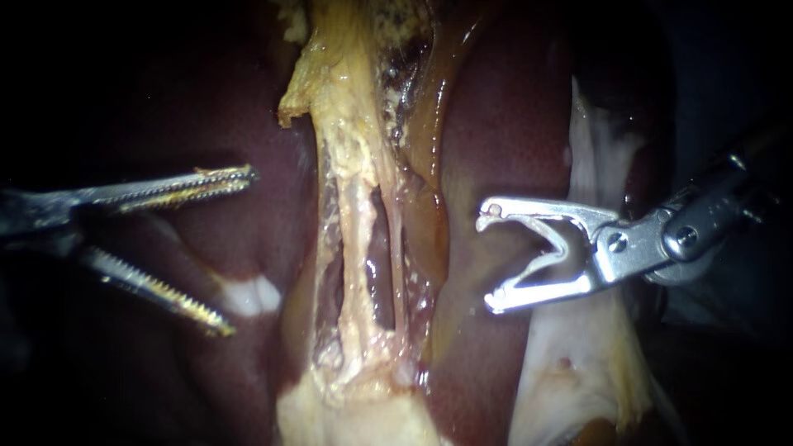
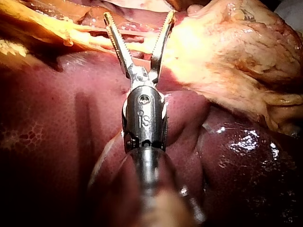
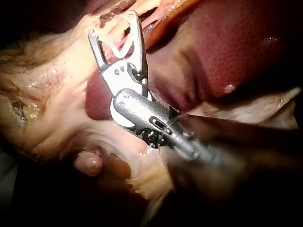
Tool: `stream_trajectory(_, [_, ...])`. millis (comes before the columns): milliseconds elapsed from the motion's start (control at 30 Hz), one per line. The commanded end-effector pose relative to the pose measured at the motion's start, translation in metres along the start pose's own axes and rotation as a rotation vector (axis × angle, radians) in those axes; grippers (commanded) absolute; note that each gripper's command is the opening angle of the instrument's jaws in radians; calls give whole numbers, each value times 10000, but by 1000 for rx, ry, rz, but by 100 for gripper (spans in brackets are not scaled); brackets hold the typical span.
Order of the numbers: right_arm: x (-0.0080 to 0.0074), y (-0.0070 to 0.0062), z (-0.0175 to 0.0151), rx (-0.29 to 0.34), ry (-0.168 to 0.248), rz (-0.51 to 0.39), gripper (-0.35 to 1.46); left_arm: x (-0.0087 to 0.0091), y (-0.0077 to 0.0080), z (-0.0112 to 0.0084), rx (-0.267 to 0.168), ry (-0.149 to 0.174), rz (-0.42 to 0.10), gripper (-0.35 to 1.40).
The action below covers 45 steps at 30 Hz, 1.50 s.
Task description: Grabbing gallbladder
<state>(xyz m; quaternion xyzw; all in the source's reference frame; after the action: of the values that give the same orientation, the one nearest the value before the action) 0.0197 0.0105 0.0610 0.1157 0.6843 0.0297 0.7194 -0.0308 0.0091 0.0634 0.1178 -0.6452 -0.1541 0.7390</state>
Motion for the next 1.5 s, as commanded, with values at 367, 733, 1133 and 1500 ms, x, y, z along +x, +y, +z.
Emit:
stream_trajectory(367, [0,0,1,-1,0,0,60,-29,48,-10,-217,-12,-252,91])
stream_trajectory(733, [0,-1,2,2,1,0,60,-7,105,17,-338,-34,-459,84])
stream_trajectory(1133, [0,-1,2,2,1,0,60,18,121,46,-351,9,-580,69])
stream_trajectory(1500, [0,-1,1,3,2,0,60,25,130,48,-358,40,-611,19])
